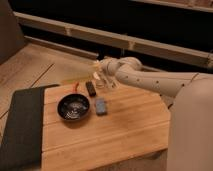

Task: Stand the bottle upright

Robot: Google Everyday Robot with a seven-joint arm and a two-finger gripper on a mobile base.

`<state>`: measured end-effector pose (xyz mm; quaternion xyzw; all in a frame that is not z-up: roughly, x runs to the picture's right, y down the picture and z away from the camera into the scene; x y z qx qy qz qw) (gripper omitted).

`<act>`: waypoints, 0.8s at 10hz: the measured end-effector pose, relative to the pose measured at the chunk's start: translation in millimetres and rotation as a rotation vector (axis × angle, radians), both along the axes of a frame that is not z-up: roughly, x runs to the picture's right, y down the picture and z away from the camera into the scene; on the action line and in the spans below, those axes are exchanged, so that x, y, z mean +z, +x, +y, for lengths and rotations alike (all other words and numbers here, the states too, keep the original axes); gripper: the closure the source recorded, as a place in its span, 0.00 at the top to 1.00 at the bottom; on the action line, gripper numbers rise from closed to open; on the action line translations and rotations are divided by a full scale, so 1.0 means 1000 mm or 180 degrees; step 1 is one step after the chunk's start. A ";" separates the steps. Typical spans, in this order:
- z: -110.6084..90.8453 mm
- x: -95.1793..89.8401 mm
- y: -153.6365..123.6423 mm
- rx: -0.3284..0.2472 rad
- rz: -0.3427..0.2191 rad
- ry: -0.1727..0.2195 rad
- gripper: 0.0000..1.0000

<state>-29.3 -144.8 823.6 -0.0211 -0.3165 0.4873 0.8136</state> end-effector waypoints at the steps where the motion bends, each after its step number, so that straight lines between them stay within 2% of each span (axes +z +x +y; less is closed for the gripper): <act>1: 0.001 0.000 -0.001 -0.0003 -0.0004 -0.0004 0.00; 4: 0.002 0.000 0.000 -0.0002 -0.0004 -0.0008 0.00; 6: 0.017 0.000 0.000 -0.0023 -0.0049 -0.0037 0.00; 8: 0.023 -0.001 0.009 -0.0036 -0.0029 -0.0032 0.00</act>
